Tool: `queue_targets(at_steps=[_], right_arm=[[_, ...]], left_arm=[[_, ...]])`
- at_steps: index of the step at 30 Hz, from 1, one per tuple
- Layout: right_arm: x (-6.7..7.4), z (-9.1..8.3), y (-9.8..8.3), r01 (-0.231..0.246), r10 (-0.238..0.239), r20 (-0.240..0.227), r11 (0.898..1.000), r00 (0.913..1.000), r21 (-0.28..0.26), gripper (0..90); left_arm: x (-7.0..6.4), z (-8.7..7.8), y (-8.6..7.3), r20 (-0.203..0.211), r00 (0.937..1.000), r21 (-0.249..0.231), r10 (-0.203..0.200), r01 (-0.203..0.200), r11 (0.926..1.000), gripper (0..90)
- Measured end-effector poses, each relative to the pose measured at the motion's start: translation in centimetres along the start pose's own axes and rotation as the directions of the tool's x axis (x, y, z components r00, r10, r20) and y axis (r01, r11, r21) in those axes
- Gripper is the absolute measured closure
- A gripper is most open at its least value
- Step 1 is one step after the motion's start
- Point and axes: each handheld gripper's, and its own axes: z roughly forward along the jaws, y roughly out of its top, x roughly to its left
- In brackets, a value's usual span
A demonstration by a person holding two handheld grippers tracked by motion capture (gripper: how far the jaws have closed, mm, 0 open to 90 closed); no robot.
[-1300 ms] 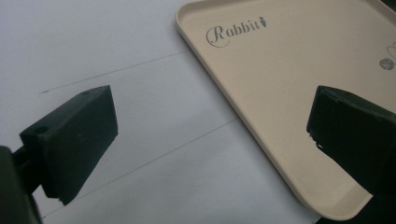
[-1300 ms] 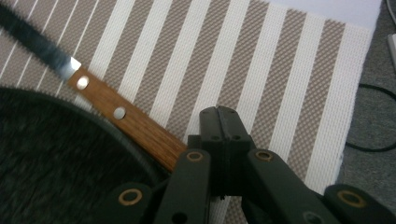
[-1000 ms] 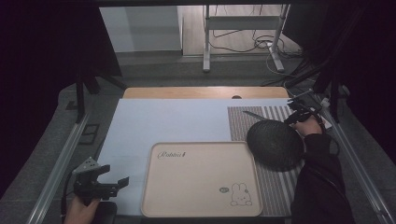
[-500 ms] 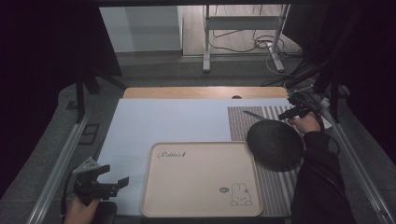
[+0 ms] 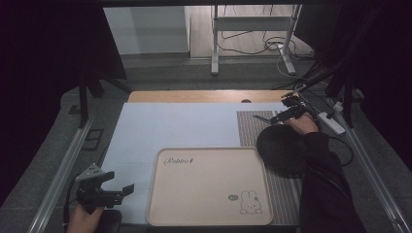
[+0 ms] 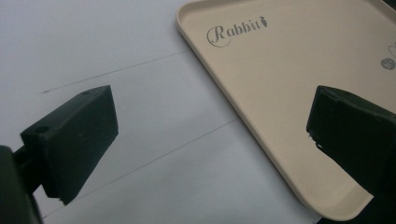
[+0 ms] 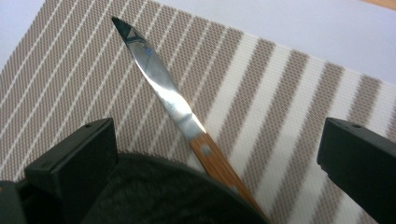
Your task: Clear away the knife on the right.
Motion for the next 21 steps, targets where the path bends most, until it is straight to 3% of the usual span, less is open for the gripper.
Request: queue_targets(at_steps=[7,14,17,21], right_arm=[[1.0,1.8,1.1,0.022,-0.023,0.027,0.999,0.9994,0.041,0.0],[0.6,3.5,1.0,0.023,-0.031,0.074,0.994,0.9968,0.108,0.0],[0.1,3.5,0.9,0.02,-0.028,0.078,0.995,0.9965,0.101,0.4],[-0.7,3.0,0.7,0.007,-0.014,0.086,0.996,0.9962,0.086,8.7]], left_arm=[[0.0,0.0,0.0,0.001,1.0,-0.001,-0.003,0.003,1.0,2.2],[0.0,0.0,0.0,0.002,1.0,-0.002,-0.001,0.001,1.0,2.2],[0.0,0.0,0.0,0.001,1.0,-0.002,-0.001,0.001,1.0,2.2],[0.0,-0.1,0.0,0.0,1.0,-0.003,0.0,0.0,1.0,2.2]])
